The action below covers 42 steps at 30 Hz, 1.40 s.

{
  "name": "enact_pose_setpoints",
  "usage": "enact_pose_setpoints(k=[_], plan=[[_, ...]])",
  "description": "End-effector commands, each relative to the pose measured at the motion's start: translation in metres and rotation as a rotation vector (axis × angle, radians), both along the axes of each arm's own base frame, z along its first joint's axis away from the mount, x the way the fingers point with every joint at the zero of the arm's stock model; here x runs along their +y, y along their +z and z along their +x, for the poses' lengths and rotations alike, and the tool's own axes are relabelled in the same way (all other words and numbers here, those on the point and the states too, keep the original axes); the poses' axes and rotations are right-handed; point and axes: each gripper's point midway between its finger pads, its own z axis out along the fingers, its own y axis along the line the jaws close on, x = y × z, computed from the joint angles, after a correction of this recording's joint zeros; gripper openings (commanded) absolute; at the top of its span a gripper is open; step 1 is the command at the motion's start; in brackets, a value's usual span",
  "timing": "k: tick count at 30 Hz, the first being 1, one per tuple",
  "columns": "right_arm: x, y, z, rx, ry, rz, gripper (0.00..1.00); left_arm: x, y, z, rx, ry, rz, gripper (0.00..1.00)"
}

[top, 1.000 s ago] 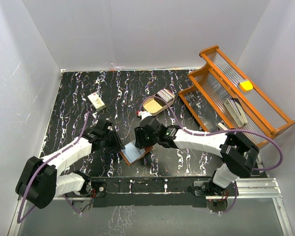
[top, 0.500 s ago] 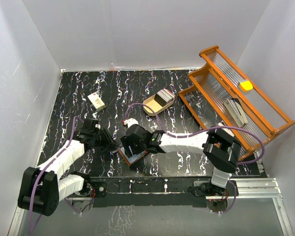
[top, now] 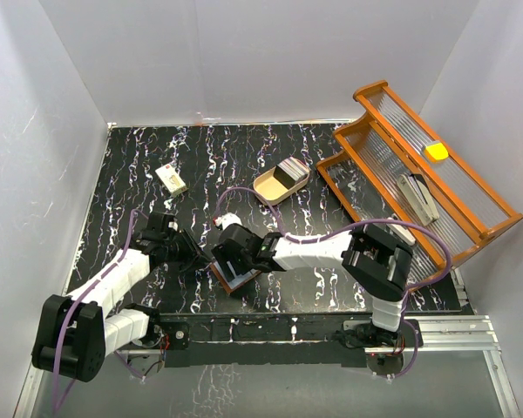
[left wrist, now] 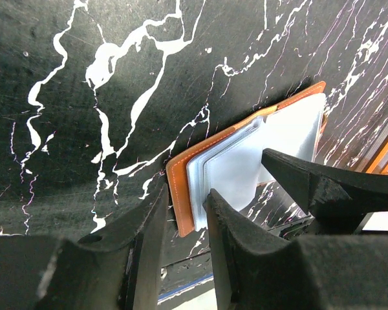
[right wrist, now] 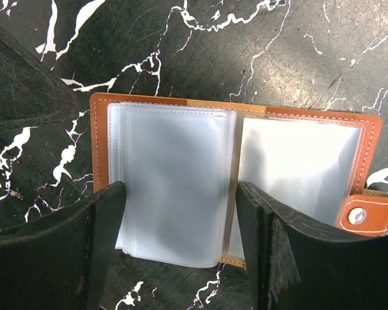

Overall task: Put the credit cards into the card holder
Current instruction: Turn over the card slot in the card holder.

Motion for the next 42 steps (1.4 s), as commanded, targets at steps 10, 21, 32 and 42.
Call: enact_pose_setpoints(k=[10,21,32,42], plan=[[0.01,0.011,0.013,-0.054,-0.04,0.046,0.55,-0.008,0.003,-0.003,0.001,-0.035,-0.052,0.29],[0.014,0.018,0.007,-0.032,-0.054,0.12,0.49,-0.018,0.008,0.002,-0.024,-0.067,-0.112,0.29],[0.017,0.023,0.003,0.001,-0.08,0.185,0.52,-0.014,-0.005,0.001,0.002,-0.073,-0.076,0.28],[0.018,0.032,0.002,0.0,-0.081,0.207,0.57,-0.01,-0.019,-0.002,0.019,-0.074,-0.049,0.25]])
